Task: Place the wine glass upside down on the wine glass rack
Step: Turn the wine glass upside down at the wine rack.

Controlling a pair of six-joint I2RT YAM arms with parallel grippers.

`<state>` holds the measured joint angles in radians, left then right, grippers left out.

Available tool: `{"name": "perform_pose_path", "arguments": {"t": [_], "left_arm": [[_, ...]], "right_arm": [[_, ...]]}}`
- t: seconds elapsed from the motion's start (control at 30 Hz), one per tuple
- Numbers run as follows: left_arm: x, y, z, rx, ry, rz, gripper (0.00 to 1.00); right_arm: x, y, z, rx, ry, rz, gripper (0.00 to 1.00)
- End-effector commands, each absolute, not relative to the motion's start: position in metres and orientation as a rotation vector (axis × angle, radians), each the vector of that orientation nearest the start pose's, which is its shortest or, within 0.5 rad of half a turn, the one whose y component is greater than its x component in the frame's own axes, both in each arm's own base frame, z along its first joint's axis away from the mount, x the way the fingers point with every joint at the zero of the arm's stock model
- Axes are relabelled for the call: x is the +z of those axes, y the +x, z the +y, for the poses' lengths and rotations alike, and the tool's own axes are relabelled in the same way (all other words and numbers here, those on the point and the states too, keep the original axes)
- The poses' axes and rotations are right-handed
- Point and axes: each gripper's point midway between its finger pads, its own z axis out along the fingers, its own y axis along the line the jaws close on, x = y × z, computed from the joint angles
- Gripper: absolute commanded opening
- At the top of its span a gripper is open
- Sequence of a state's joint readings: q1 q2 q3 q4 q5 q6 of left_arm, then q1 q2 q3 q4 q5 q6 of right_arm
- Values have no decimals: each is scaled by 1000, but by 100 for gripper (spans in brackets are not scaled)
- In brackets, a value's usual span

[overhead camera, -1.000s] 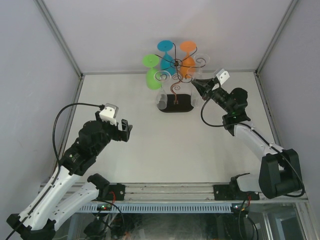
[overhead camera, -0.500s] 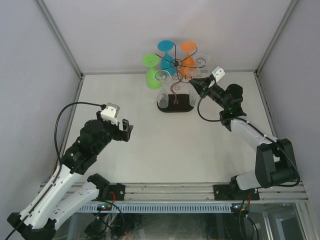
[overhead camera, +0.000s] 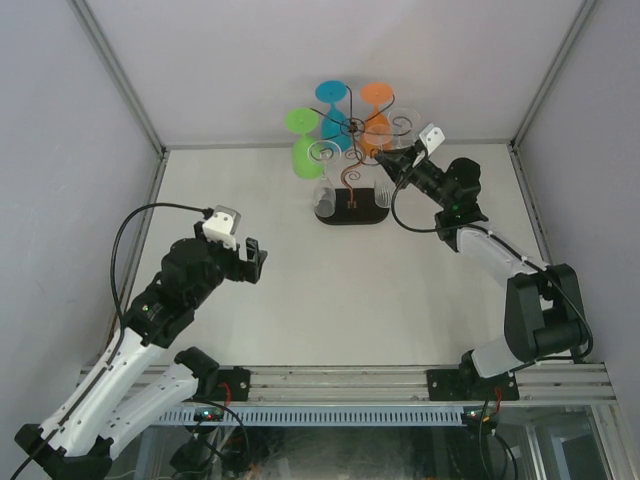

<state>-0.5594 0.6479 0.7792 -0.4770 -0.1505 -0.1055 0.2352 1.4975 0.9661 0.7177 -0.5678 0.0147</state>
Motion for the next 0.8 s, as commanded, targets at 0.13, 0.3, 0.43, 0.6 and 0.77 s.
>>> {"name": "perform_pose_path", "arguments": {"t": [0.13,0.3,0.43,0.6,0.77], "left_arm": [[242,238,-123,-320,327,1887,87],[241,238,-123,-319,328,1890,87],[240,238,-123,-320,330,1893,87],[240,238,-123,-322,331,1892,87],[240,238,-123,-323,330,1893,87]], "right_arm": [[318,428,217,658,-692,1244,0],[313,423,224,700,-733,1240,0],[311,416,230,739,-774,1228,0],[311,407,234,779,-821,1209,0],[312,398,236,798,-856,1190,0]]}}
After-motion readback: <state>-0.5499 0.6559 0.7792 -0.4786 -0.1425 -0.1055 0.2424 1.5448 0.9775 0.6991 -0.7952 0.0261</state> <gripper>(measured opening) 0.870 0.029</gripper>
